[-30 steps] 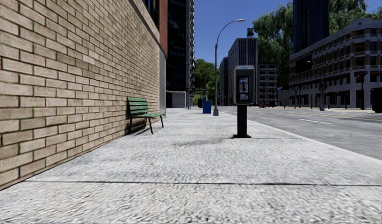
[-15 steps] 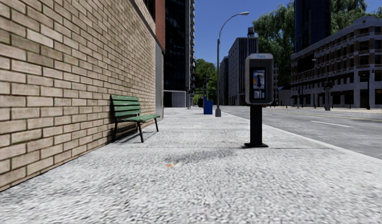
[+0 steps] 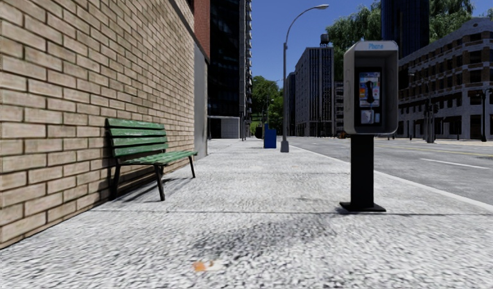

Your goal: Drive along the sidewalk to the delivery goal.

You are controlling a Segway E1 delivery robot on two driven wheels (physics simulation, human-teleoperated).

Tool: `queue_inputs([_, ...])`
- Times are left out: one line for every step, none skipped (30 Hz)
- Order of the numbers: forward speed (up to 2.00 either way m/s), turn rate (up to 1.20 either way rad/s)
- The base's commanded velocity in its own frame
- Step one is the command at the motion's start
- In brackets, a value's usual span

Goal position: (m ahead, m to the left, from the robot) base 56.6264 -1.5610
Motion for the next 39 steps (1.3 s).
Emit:
queue_inputs([2.0, 0.0])
queue_inputs([2.0, 0.0])
queue_inputs([2.0, 0.0])
queue_inputs([2.0, 0.0])
queue_inputs([2.0, 0.0])
queue_inputs([2.0, 0.0])
queue_inputs([2.0, 0.0])
queue_inputs([2.0, 0.0])
queue_inputs([2.0, 0.0])
queue_inputs([2.0, 0.0])
queue_inputs([2.0, 0.0])
queue_inputs([2.0, 0.0])
queue_inputs([2.0, 0.0])
queue_inputs([2.0, 0.0])
queue_inputs([2.0, 0.0])
queue_inputs([2.0, 0.0])
queue_inputs([2.0, 0.0])
queue_inputs([2.0, 0.0])
queue_inputs([2.0, 0.0])
queue_inputs([2.0, 0.0])
queue_inputs([2.0, 0.0])
queue_inputs([2.0, 0.0])
queue_inputs([2.0, 0.0])
queue_inputs([2.0, 0.0])
queue_inputs([2.0, 0.0])
queue_inputs([2.0, 0.0])
queue_inputs([2.0, 0.0])
queue_inputs([2.0, 0.0])
queue_inputs([2.0, 0.0])
queue_inputs([2.0, 0.0])
queue_inputs([2.0, 0.0])
queue_inputs([2.0, 0.0])
queue_inputs([2.0, 0.0])
queue_inputs([2.0, 0.0])
queue_inputs([2.0, 0.0])
queue_inputs([2.0, 0.0])
queue_inputs([2.0, 0.0])
queue_inputs([2.0, 0.0])
queue_inputs([2.0, 0.0])
